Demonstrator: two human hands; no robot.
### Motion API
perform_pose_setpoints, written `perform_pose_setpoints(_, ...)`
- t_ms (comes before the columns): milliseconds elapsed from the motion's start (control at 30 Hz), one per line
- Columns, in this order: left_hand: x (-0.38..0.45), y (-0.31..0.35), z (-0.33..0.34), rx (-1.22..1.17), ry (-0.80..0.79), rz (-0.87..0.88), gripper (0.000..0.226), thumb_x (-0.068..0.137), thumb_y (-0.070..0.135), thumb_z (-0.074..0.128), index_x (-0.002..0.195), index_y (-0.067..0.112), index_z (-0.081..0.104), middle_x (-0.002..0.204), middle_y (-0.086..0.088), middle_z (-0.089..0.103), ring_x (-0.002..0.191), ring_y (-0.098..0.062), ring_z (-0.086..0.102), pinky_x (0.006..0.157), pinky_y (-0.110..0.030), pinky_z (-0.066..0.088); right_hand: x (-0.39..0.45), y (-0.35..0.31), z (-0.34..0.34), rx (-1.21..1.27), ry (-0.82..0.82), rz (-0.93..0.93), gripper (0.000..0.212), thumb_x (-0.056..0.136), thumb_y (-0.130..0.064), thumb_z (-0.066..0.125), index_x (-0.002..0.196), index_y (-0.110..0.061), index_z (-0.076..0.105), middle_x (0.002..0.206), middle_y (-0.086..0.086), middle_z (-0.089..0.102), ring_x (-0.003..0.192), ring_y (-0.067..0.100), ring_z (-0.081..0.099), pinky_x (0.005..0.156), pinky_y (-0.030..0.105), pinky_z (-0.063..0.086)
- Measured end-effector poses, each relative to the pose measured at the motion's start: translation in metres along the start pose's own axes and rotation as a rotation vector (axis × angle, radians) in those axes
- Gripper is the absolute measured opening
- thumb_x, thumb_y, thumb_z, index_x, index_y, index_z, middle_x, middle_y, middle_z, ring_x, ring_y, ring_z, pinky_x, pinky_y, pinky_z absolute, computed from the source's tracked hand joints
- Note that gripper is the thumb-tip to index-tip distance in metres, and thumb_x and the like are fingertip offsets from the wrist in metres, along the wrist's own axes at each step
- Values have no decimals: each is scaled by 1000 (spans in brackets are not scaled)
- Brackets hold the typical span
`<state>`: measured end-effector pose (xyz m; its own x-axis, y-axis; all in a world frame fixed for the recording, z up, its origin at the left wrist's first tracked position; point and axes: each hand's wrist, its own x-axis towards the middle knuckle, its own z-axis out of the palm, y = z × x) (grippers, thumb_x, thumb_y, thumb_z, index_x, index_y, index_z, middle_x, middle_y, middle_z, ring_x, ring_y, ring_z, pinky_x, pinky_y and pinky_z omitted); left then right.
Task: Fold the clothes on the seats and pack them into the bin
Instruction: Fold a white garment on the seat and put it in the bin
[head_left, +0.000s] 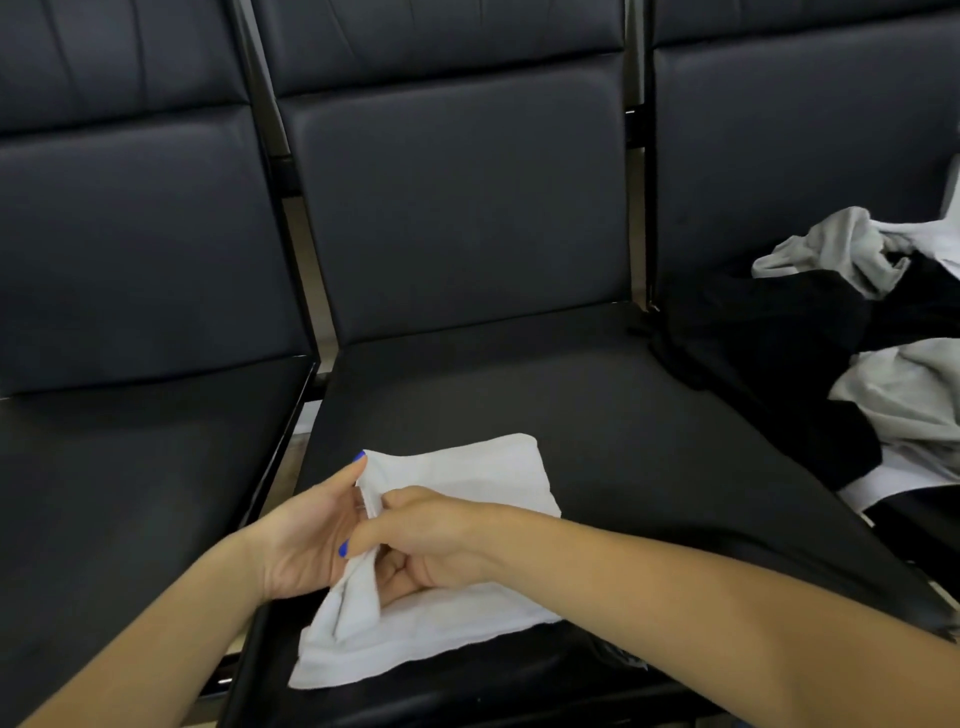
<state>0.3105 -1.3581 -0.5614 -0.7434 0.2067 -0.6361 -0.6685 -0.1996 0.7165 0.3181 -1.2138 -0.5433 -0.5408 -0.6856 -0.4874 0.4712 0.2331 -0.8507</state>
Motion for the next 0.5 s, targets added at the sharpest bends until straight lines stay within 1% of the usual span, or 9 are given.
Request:
perform_pose_setpoints(67,-1,0,4,13,0,0,64,94,54,36,125,4,61,107,-20,68,83,-31,70,65,-35,59,-4,-1,2,27,-19,5,23,90,3,50,112,-2,43,80,16,58,62,19,58,77,38,56)
perform_pose_setpoints(133,-4,3,7,15,-5,-16,63,94,52,36,122,1,61,91,-19,69,67,-30,69,51,-30,56,-8,0,4,40,-43,6,45,91,4,48,132,5,28,99,27,60,68,22,57,88,43,52)
perform_pose_setpoints(167,-7,6,8,24,4,-15,61,96,50,36,119,0,62,89,-20,69,63,-29,68,47,-29,54,-9,1,4,33,-55,8,51,91,4,47,136,8,23,110,31,59,70,23,57,92,43,50)
perform_pose_setpoints(200,-10,9,8,52,17,0,57,96,47,37,117,0,63,95,-20,69,67,-30,69,50,-29,55,-11,3,4,37,-62,9,51,92,3,46,137,9,23,117,32,57,71,24,57,95,43,49)
perform_pose_setpoints(267,-11,13,4,196,108,42,47,97,38,45,116,0,64,106,-21,68,78,-29,69,62,-34,57,-17,3,5,63,-56,14,48,91,0,47,136,8,32,122,31,56,75,25,59,96,42,49)
perform_pose_setpoints(333,-9,13,0,348,246,129,30,96,23,51,108,-1,64,98,-20,69,69,-25,66,57,-32,55,-21,7,6,26,19,-30,45,91,-2,50,134,1,42,117,23,58,87,25,58,91,36,52)
perform_pose_setpoints(400,-7,11,2,527,438,257,11,95,11,53,103,6,59,90,-17,64,62,-23,63,51,-29,52,-28,13,4,-269,159,-160,40,90,-6,53,129,-10,53,111,11,60,95,21,57,88,30,51)
perform_pose_setpoints(467,-4,9,3,752,625,361,15,94,8,54,108,11,55,94,-13,62,66,-24,62,46,-27,53,-35,23,-4,-778,258,-327,38,93,-15,49,131,-18,53,125,6,57,111,19,51,98,30,42)
perform_pose_setpoints(500,-4,9,4,876,664,369,14,93,11,55,106,6,57,94,-12,63,66,-23,63,45,-26,54,-39,30,-9,-1037,269,-381,40,97,-21,44,136,-20,48,137,4,49,122,20,43,105,31,34)
